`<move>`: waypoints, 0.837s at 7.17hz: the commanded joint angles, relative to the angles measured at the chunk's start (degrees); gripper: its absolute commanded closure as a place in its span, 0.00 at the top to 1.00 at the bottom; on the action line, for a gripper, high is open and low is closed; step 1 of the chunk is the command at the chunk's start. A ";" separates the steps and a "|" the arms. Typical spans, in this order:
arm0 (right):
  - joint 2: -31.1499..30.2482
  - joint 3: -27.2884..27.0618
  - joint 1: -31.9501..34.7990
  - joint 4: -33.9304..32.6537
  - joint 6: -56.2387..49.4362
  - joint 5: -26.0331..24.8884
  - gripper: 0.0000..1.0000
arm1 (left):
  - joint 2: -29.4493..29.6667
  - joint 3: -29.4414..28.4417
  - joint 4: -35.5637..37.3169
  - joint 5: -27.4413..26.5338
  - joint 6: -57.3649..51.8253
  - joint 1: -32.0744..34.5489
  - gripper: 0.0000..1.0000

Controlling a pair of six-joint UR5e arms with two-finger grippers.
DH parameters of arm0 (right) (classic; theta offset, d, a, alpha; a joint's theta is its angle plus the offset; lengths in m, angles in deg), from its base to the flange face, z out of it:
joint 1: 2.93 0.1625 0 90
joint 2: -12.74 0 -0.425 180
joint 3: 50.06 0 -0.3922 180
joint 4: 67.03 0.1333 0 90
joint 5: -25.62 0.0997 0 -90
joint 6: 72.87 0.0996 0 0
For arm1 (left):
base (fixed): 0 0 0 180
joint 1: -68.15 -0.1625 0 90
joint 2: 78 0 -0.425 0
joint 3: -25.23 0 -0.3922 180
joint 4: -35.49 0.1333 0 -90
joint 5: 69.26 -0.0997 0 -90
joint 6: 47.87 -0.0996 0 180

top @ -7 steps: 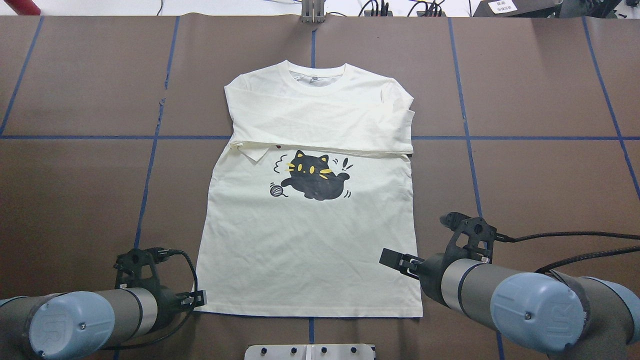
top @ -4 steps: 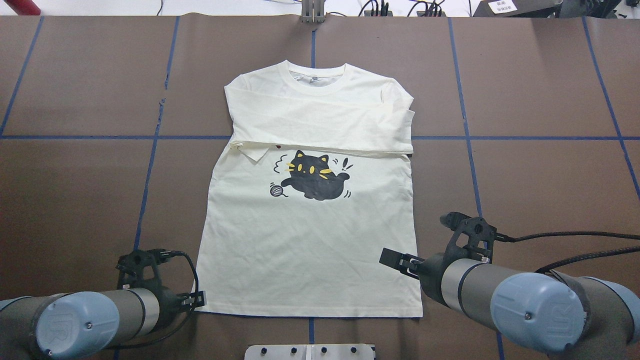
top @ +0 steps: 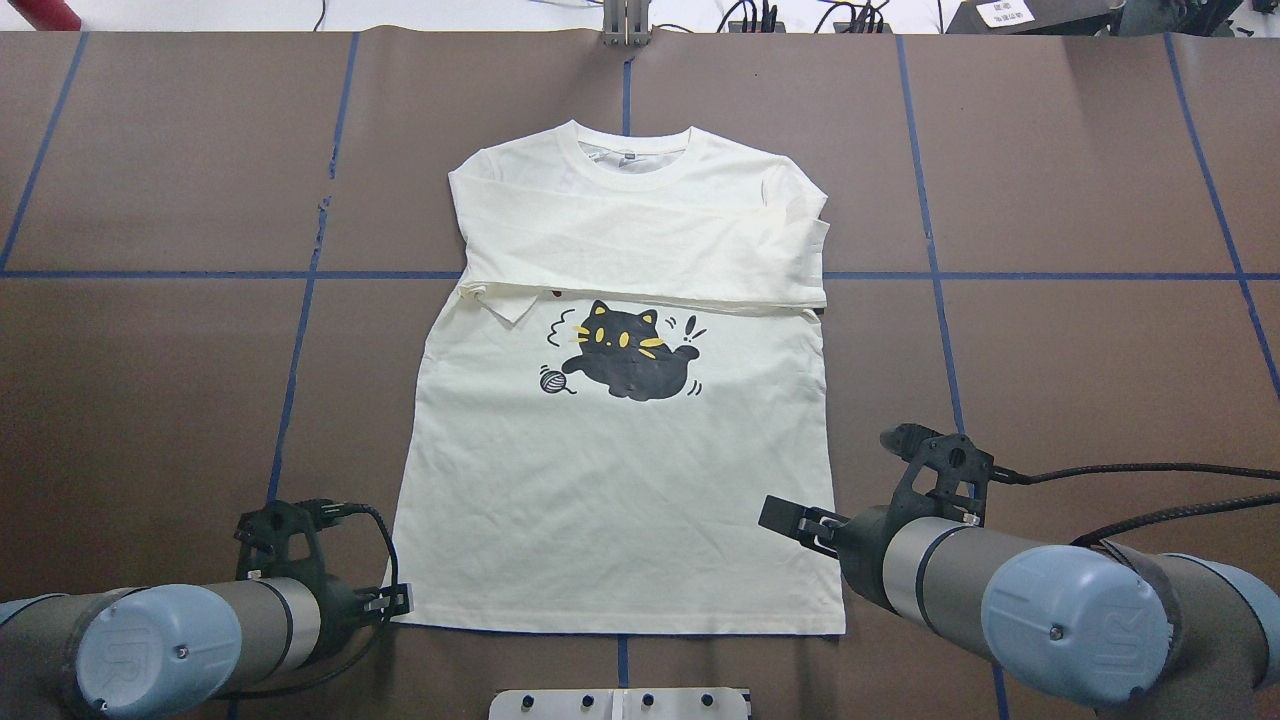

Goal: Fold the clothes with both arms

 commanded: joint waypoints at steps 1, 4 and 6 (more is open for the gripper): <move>-0.08 0.08 0.00 0.00 0.00 -0.10 0.96 | 0.04 -0.18 0.00 0.00 0.00 -0.25 0.52; -0.08 0.08 -0.18 0.00 0.00 -0.54 0.96 | 0.39 -0.45 0.00 0.00 0.00 -0.96 0.45; -0.08 0.08 -0.18 0.00 0.00 -0.54 0.96 | 0.48 -0.45 0.00 0.00 0.08 -1.22 0.14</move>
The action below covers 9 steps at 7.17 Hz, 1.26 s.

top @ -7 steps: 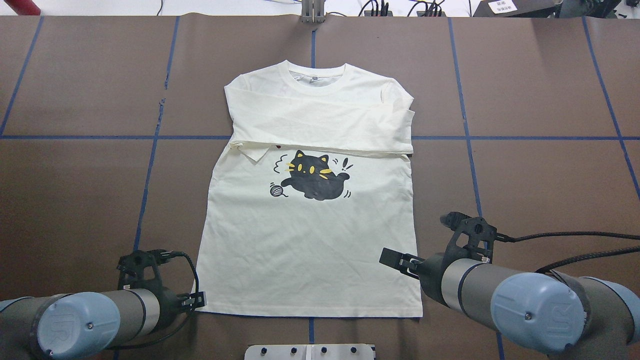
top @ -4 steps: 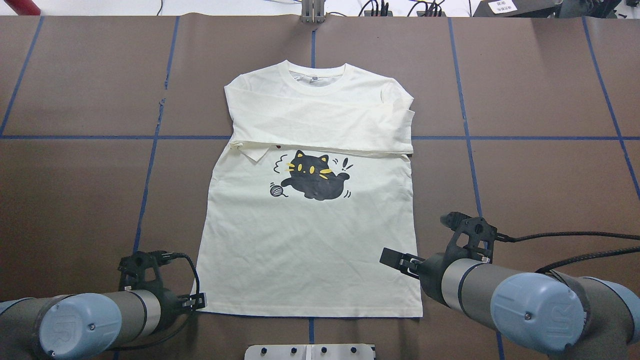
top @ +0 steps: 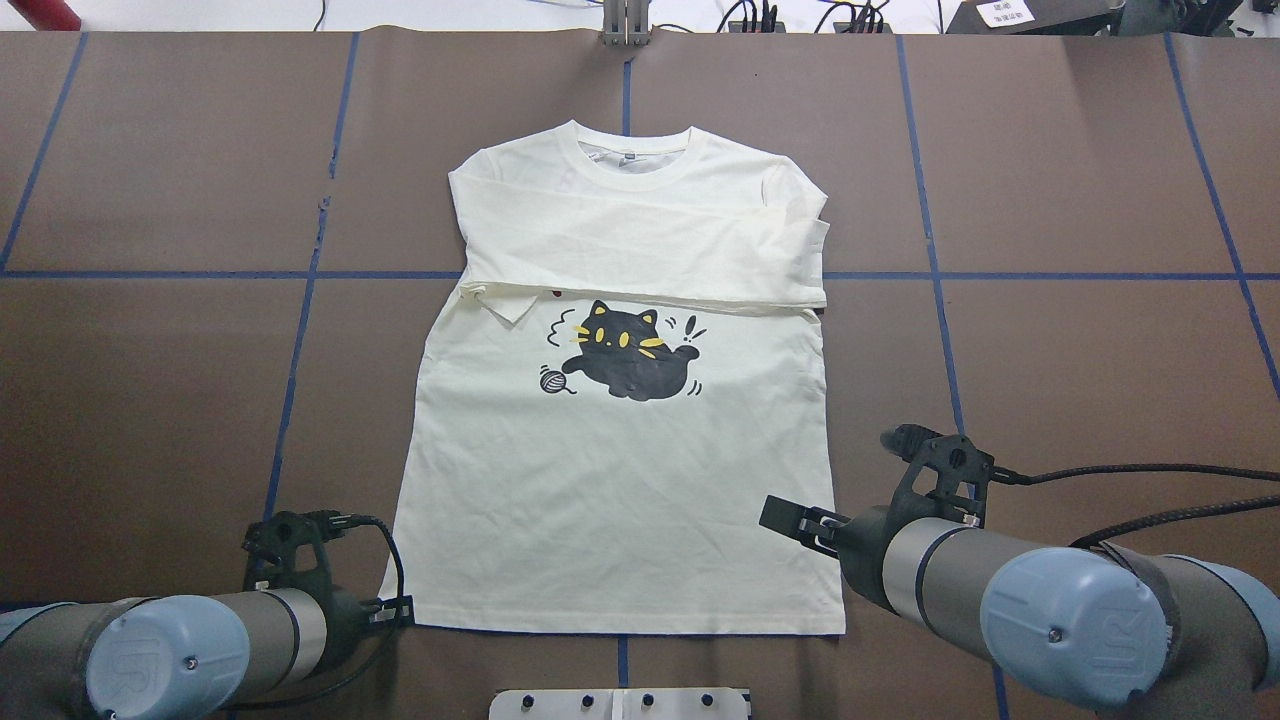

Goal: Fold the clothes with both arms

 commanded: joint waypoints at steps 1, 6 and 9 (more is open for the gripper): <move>0.00 0.00 -0.02 -0.09 0.00 -0.03 0.96 | 0.09 0.08 0.00 0.00 -0.02 -0.11 0.00; -4.55 0.53 -8.95 -0.79 7.38 -7.90 0.84 | 1.76 1.49 0.09 -0.09 -0.10 -0.02 0.00; -4.75 4.30 -11.00 -0.70 7.65 -9.61 0.79 | 1.67 1.84 0.09 -0.09 0.25 0.07 0.00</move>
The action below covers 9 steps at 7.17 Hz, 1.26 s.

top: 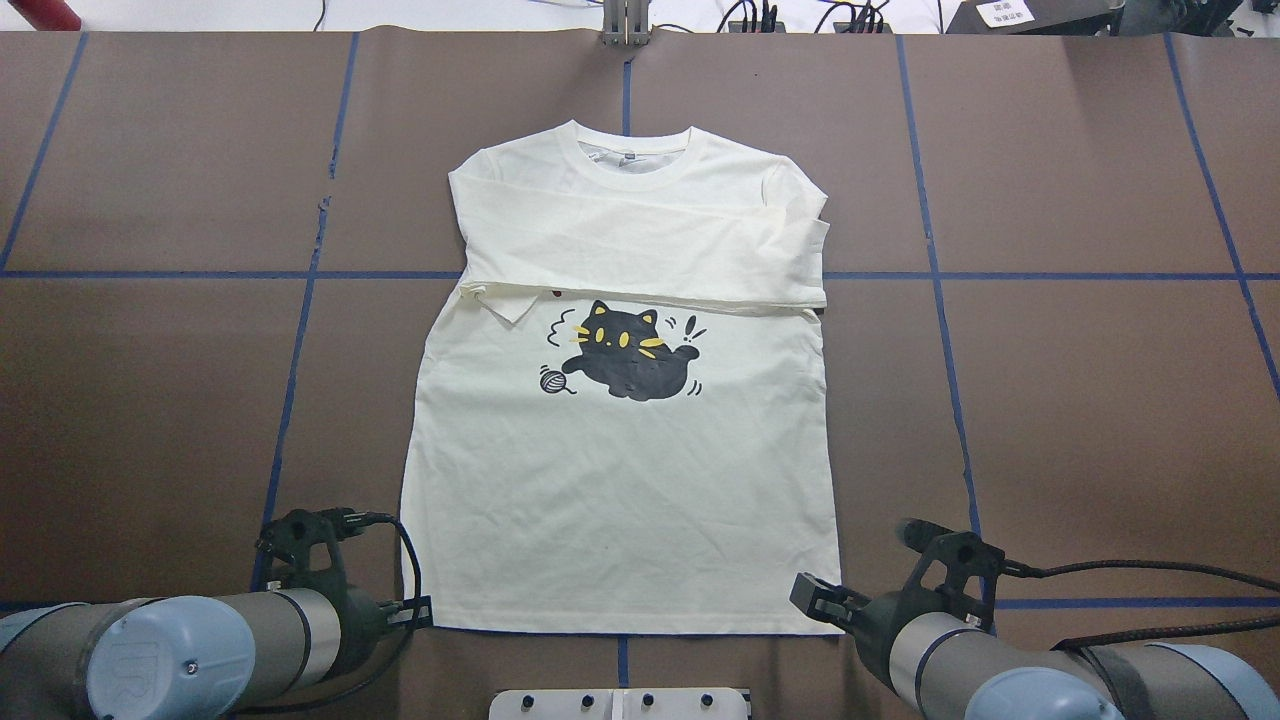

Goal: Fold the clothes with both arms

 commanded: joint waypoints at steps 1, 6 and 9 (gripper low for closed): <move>0.34 2.40 -1.26 0.00 0.19 -1.55 0.79 | -0.04 0.61 0.00 -0.05 0.17 0.06 0.00; 0.35 3.37 -3.20 0.35 1.68 -3.22 0.69 | 0.31 0.70 -0.09 0.03 0.17 0.06 0.00; 0.43 3.98 -3.55 0.35 1.77 -3.75 0.65 | 0.40 0.70 -0.09 0.03 0.17 0.06 0.00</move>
